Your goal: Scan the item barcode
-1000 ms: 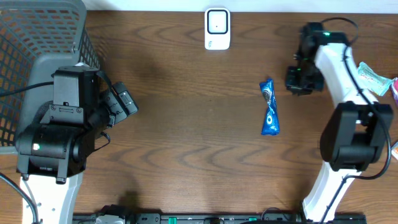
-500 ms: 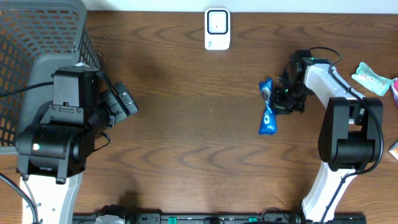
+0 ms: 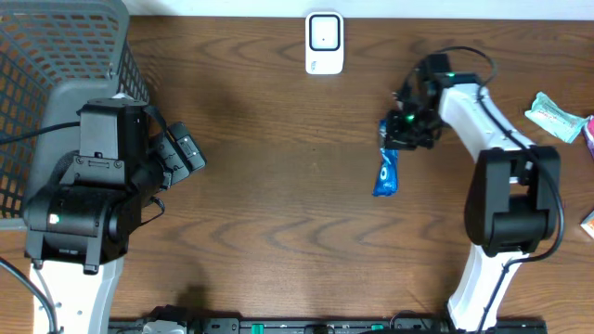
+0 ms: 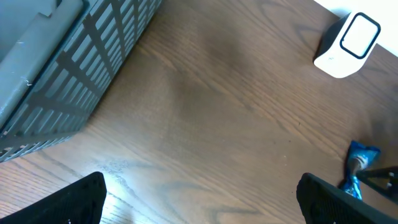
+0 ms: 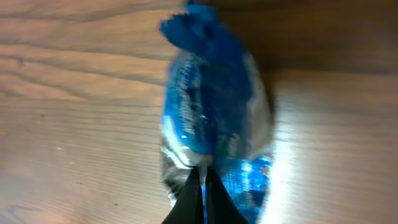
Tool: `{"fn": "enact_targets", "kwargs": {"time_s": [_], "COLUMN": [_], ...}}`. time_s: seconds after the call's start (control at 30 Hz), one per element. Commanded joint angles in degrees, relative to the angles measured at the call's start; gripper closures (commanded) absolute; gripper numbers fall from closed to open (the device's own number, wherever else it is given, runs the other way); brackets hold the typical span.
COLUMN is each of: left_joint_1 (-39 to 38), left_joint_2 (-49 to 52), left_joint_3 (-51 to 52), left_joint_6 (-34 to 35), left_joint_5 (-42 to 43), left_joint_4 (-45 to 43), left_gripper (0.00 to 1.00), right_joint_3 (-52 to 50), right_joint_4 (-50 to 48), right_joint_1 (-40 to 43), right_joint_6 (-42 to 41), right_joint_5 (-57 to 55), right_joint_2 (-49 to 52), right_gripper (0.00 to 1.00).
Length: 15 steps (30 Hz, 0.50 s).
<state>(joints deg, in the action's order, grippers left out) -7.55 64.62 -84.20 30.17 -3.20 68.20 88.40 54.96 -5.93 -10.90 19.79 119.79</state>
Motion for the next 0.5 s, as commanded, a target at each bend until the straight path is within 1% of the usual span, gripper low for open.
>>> {"fn": "enact_targets", "kwargs": {"time_s": [0.0,0.1,0.27,0.47], "left_joint_1": [0.26,0.26,0.26,0.26], "left_joint_2": [0.11,0.11,0.11,0.11], "left_joint_3": [-0.42,-0.42,-0.42,-0.42], "left_joint_6": [-0.13,-0.13,-0.13,-0.13], "left_joint_5": [-0.7,-0.68,-0.68,-0.68], "left_joint_4": [0.15,0.15,0.15,0.15], "left_gripper": [0.02,0.02,0.02,0.02], "right_joint_3": [0.72,0.7,0.66,0.63], "right_joint_4": [-1.31,-1.88,-3.67,-7.98], "right_joint_1": [-2.97,-5.07,-8.2,-12.9], "right_joint_6": [-1.27,-3.8,-7.61,-9.66], "right_joint_5": [-0.52,-4.39,-4.46,-4.42], "right_joint_2": [0.15,0.24,1.14,4.42], "right_gripper": [0.98,0.96,0.97,0.99]}}
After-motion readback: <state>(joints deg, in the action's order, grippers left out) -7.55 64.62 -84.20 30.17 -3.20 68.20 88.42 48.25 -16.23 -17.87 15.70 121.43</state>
